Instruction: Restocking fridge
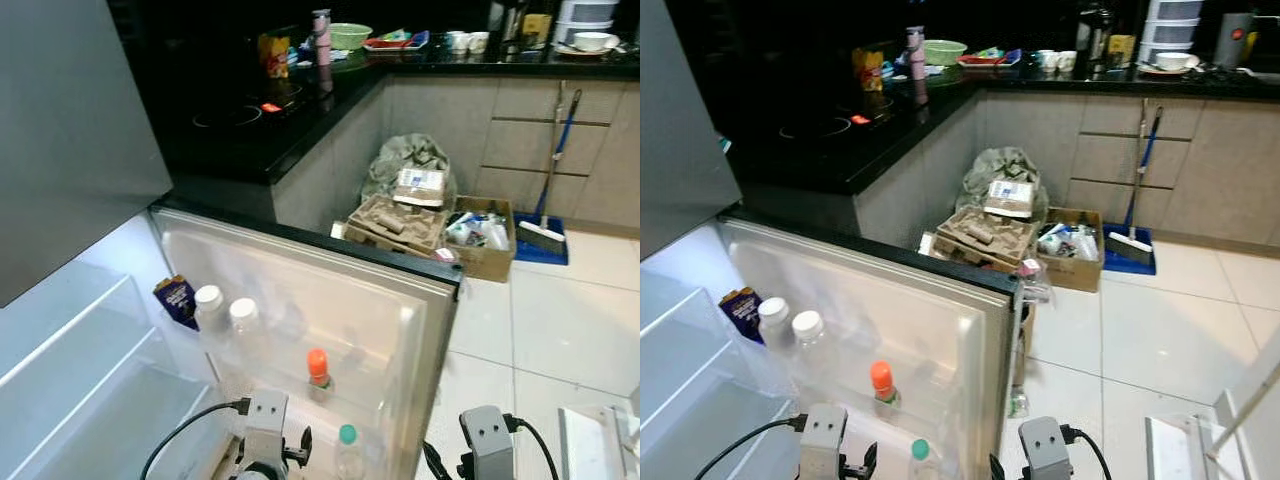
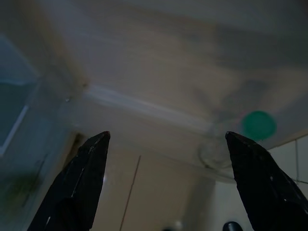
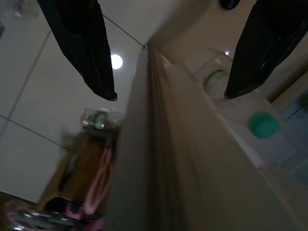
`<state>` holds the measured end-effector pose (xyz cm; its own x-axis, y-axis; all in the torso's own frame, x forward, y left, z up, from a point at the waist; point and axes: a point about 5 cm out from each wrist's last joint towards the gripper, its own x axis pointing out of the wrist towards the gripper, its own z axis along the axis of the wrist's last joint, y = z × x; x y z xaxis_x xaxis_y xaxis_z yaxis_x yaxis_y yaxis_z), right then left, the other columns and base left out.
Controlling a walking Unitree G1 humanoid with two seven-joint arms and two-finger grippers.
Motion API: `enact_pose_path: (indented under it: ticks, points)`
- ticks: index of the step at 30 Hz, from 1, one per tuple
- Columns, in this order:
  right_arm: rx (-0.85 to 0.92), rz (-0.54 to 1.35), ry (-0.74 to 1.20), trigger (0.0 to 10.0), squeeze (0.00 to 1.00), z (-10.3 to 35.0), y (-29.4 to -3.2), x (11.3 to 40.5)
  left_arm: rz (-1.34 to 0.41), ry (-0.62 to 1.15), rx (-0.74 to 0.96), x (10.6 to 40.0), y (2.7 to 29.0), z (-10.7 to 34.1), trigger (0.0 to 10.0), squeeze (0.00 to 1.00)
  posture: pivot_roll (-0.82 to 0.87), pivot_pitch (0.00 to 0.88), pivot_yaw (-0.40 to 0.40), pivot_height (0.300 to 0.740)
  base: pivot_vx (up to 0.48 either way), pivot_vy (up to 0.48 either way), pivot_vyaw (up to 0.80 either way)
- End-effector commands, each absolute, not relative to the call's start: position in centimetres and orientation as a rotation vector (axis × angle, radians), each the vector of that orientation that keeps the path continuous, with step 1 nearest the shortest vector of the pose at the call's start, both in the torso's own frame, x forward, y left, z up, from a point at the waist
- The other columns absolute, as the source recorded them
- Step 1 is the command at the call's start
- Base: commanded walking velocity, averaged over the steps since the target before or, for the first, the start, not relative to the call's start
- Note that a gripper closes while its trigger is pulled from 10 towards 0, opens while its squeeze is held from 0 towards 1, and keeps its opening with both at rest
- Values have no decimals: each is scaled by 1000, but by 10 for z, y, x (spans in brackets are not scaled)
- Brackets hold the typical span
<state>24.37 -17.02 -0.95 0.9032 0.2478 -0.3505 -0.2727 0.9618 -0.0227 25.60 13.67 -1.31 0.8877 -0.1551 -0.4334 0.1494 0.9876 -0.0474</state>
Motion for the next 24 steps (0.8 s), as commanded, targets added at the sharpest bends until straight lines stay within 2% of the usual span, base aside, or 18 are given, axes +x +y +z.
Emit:
enact_pose_path:
  ticks: [1, 19, 24]
  points:
    - [-79, 295, 364, 10000, 0, -11, -166, 242, -144, 475, -14, 251, 141, -18, 10000, 0, -60, 89, 49, 717, 0, 0, 788]
    - [-76, 291, 376, 10000, 0, -14, -167, 238, -148, 474, -15, 249, 141, -17, 10000, 0, -60, 100, 52, 717, 0, 0, 785]
    - [-42, 251, 382, 10000, 0, -15, -170, 237, -150, 475, -13, 249, 141, -17, 10000, 0, -61, 102, 54, 717, 0, 0, 0]
